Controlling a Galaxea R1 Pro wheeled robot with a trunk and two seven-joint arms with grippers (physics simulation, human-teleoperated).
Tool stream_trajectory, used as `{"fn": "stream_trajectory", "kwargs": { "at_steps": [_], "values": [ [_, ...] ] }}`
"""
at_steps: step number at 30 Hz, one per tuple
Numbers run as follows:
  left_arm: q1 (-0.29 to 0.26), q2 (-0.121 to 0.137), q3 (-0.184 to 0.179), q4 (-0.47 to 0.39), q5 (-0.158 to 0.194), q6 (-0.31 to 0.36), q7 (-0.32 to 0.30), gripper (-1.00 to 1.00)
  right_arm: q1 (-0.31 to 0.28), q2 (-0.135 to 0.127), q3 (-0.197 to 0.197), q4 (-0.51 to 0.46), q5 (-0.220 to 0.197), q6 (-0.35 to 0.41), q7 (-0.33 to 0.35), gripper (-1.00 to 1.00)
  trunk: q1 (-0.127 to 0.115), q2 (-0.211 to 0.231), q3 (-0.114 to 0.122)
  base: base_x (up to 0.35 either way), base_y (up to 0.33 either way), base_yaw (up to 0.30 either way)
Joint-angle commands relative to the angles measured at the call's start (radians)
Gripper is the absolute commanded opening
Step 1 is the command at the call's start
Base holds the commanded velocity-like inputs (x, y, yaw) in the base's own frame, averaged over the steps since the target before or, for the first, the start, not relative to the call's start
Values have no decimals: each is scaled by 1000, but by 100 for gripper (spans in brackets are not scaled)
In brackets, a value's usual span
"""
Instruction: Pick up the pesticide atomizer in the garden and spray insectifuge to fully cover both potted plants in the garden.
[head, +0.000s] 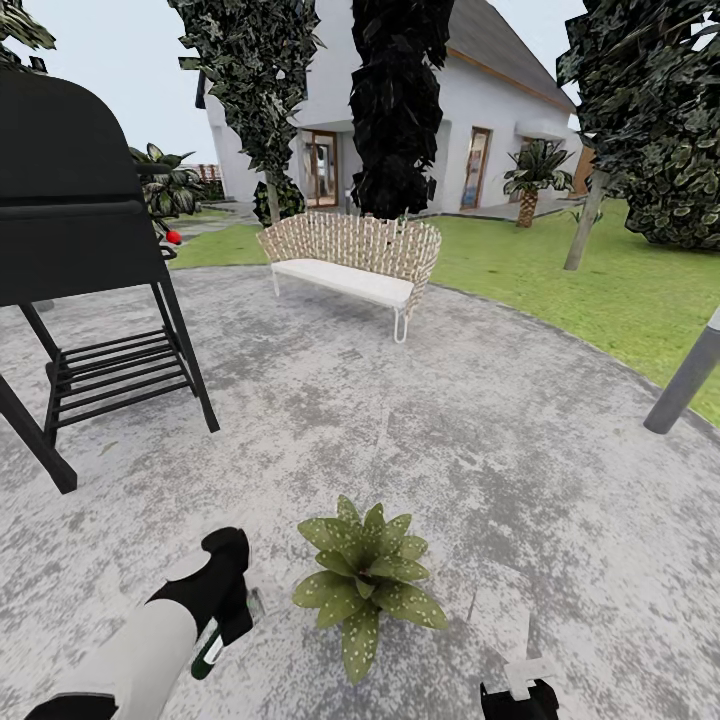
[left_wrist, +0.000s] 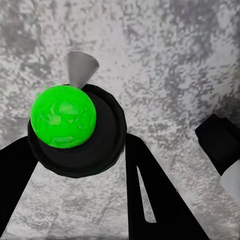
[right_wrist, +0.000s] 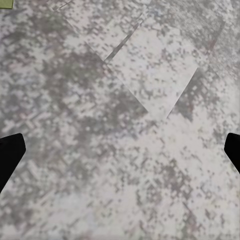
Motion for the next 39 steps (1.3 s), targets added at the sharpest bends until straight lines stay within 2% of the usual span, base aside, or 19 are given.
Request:
{"fn": "stream_trajectory", "kwargs": {
  "at_steps": [1,3,6,13,22,30,33,36,39],
  "values": [
    [1,7,-1,3,-1,8,-4,-100,0,0,8,0,-5,-2,-4,100,0,0,-1,0,0,0],
    [3,17,2,7,3,8,-2,-100,0,0,8,1,-5,-2,-4,100,0,0,-1,0,0,0],
    [3,19,7,2,5,9,-1,-100,0,0,8,0,-5,-2,-4,100,0,0,-1,0,0,0],
    [-5,1,3,-9,4,13,-2,-100,0,0,8,0,-6,-3,-4,100,0,0,-1,140,54,-5],
    [-5,1,4,-9,3,12,2,-100,0,0,8,0,-6,-3,-4,100,0,0,-1,-42,16,-235],
    [-10,0,3,-24,3,14,0,-100,0,0,8,0,-6,-3,-4,100,0,0,-1,-144,191,-159],
    [-14,-4,1,-44,3,13,-8,-100,0,0,8,0,-6,-3,-4,100,0,0,-1,-3,24,-6],
    [-14,-27,0,-47,0,11,-11,-100,0,-1,8,0,-5,-4,-4,100,0,0,-1,-1,4,-1],
    [-11,-27,-1,-47,-1,10,-11,-100,0,-2,8,0,-5,-4,-4,100,0,0,-1,0,0,0]
  ]
}}
